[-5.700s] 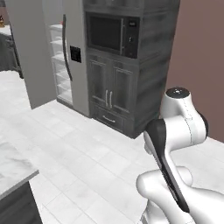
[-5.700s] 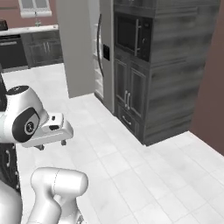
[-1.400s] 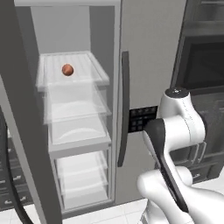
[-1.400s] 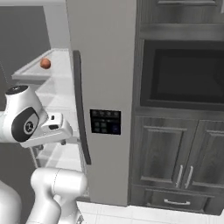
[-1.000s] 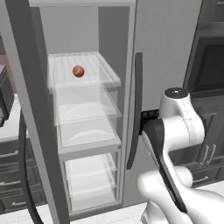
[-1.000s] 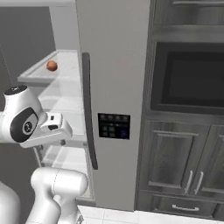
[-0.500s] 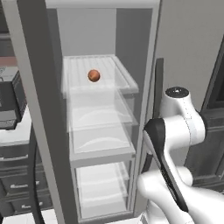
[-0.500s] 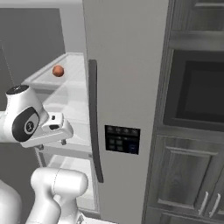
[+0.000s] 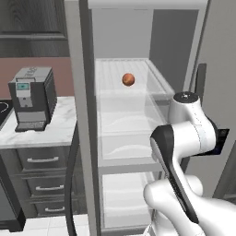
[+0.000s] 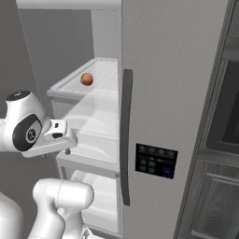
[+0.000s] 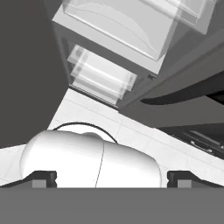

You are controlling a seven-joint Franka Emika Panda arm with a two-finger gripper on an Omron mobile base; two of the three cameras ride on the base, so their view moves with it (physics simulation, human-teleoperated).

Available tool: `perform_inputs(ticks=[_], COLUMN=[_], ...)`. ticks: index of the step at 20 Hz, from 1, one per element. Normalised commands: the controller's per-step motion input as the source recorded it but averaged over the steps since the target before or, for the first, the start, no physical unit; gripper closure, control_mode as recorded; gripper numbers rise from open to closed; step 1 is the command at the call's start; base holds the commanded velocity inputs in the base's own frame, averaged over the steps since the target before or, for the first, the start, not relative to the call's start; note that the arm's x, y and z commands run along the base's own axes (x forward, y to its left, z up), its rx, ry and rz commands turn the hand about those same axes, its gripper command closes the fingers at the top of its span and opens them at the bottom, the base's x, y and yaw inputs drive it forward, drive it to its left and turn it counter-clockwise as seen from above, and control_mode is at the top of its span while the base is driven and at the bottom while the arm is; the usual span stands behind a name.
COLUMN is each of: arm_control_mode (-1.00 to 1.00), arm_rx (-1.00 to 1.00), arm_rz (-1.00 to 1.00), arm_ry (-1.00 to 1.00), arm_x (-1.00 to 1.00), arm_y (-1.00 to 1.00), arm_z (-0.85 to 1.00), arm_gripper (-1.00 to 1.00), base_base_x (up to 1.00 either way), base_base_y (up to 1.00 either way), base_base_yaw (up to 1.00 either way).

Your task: Place the cold items (onion and orange) from the fridge in one tupperware on the dining counter. Place the warm items (hot dog and kebab skewer) in the stove area in another tupperware.

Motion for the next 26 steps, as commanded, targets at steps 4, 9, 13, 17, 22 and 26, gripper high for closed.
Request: perform_inputs(ticks=[4,9,13,17,22,26], arm_control_mode=[-1.00,-1.00,-1.00,-1.00,-1.00,-1.00], arm_rx=[0.00,0.03,0.01,0.01,0.15,0.21], arm_rz=[0.07,0.10,0.00,0.00,0.10,0.16], arm_ry=[-0.12,-0.45,-0.57,-0.29,-0.21,-0.14], arm_x=[0.26,0.34,0.00,0.03,0.18,0.87], arm_y=[0.00,-0.01,0.05,0.24,0.00,0.00], arm_z=[0.33,0.69,0.94,1.00,0.94,0.59], arm_gripper=[-1.00,-1.00,-1.00,-1.00,-1.00,-1.00], base_base_x=[0.06,0.00,0.00,0.00,0.00,0.00], base_base_y=[0.05,0.00,0.00,0.00,0.00,0.00], base_base_yaw=[0.04,0.00,0.00,0.00,0.00,0.00])
